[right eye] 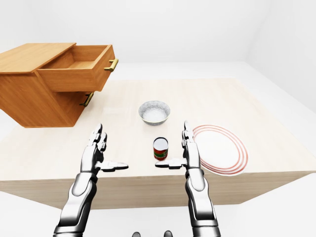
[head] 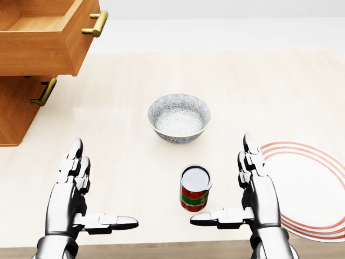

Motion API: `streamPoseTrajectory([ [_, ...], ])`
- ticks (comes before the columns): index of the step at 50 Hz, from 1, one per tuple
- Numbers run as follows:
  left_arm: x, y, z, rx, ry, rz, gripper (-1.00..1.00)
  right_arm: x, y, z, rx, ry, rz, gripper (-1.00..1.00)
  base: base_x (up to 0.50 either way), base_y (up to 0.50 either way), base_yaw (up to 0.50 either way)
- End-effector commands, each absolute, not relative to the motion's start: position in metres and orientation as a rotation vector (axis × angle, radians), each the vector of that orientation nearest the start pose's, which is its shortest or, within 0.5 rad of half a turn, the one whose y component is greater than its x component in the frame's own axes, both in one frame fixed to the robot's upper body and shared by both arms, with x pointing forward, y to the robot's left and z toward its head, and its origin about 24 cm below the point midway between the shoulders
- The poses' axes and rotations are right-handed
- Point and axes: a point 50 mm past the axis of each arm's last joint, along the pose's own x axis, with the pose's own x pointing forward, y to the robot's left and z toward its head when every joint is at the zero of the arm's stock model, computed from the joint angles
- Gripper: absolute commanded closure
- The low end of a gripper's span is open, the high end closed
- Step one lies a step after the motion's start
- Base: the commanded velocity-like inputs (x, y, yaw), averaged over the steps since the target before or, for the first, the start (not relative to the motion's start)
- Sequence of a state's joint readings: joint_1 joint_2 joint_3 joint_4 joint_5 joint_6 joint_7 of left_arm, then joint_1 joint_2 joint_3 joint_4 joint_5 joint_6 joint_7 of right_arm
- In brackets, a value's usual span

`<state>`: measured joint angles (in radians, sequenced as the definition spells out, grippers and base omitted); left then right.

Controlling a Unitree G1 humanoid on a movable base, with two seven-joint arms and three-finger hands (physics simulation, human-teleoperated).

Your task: Put the ketchup in the top drawer of the cabinet.

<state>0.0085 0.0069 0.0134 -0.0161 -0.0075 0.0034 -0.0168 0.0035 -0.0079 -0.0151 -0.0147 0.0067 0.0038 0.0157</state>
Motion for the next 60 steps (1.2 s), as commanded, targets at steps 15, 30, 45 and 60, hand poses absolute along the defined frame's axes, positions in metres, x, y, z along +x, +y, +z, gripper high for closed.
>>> streamPoseTrajectory([
  [15,0.228,0.164,0.070,-0.015,-0.076,-0.015,-1.00,0.232,-0.156,0.078,-0.004,-0.109,0.012,-1.00,0.00,0.00,0.00],
  [30,0.207,0.183,0.113,-0.041,-0.261,0.016,-1.00,0.192,-0.163,0.126,-0.032,-0.306,-0.017,-1.00,0.00,0.00,0.00],
  [45,0.186,0.195,0.142,-0.042,-0.394,0.045,-1.00,0.168,-0.171,0.147,-0.050,-0.384,-0.041,-1.00,0.00,0.00,0.00],
  [60,0.177,0.202,0.144,-0.055,-0.410,0.055,-1.00,0.161,-0.172,0.151,-0.027,-0.397,-0.028,-1.00,0.35,0.00,0.00],
])
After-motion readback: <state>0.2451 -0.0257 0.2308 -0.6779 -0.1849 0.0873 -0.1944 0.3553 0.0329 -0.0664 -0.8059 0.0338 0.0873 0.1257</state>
